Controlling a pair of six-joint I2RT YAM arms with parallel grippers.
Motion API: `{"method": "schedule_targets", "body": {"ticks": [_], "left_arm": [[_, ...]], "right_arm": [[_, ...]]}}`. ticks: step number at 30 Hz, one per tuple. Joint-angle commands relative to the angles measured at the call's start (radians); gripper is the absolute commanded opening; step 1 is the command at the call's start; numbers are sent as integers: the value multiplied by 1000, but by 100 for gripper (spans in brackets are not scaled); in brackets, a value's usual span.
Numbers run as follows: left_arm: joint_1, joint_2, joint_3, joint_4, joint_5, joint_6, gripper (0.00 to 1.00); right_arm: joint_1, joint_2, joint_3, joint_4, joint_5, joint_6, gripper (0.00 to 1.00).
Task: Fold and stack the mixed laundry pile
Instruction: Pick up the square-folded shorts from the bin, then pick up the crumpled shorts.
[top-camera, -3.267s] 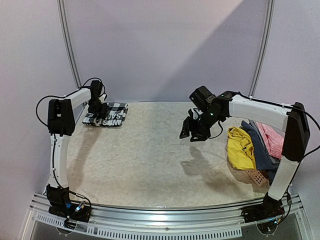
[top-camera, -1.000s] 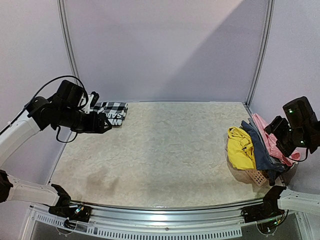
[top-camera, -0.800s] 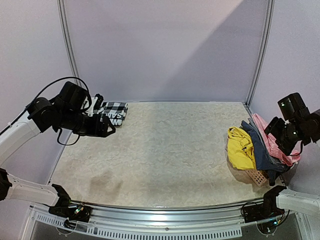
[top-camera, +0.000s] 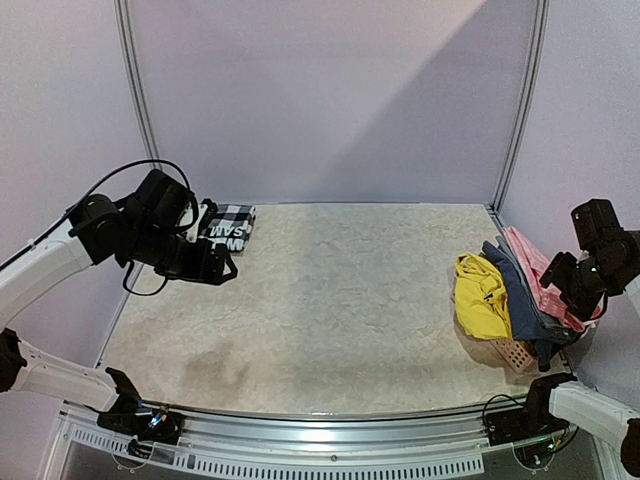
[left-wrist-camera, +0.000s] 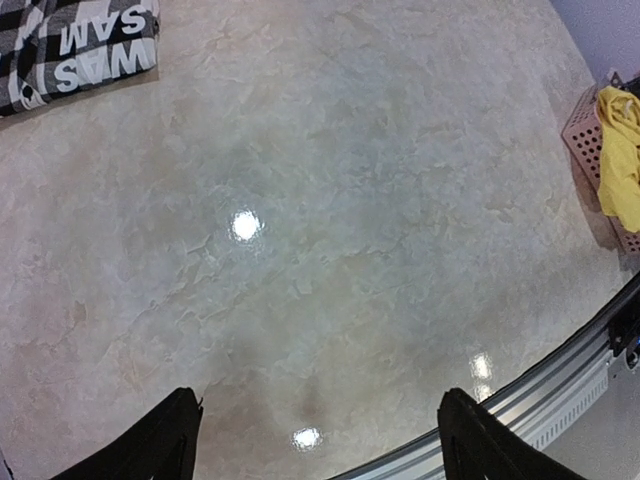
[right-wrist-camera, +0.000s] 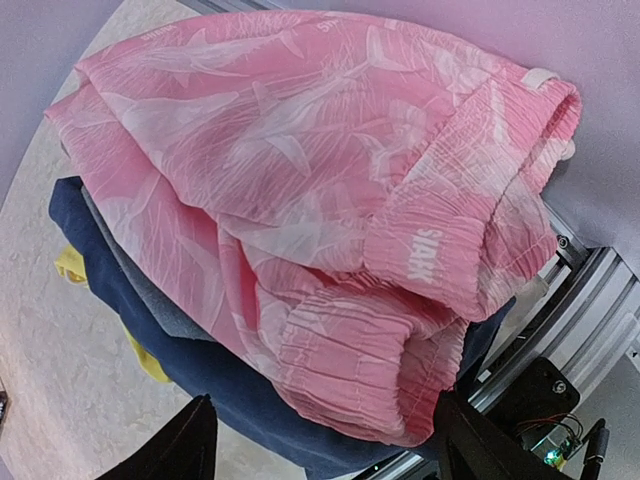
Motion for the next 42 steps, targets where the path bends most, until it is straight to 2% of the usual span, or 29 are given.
{"method": "schedule_targets", "body": {"ticks": [1, 10, 18, 24, 27, 31, 42], "left_arm": [[-31, 33, 35, 1, 7, 9, 84], [-51, 71, 59, 6, 4, 12, 83], [-68, 69, 64, -17, -4, 14, 83], [-75, 55, 52, -20, -11, 11, 83], [-76, 54, 47, -16, -12, 11, 83], [-78, 52, 37, 4, -6, 9, 83], [-78, 50, 31, 48, -3, 24, 82]], "right_arm": [[-5, -16, -13, -87, 4, -23, 75], [-5, -46, -56, -5, -9, -48, 69], [-6, -11, -46, 58, 16, -89, 54], [-7, -9, -23, 91, 12, -130, 15], [-6, -7, 15, 95, -5, -161, 1], [-6, 6, 94, 107, -53, -214, 0], [-5, 128, 370, 190, -345, -296, 0]]}}
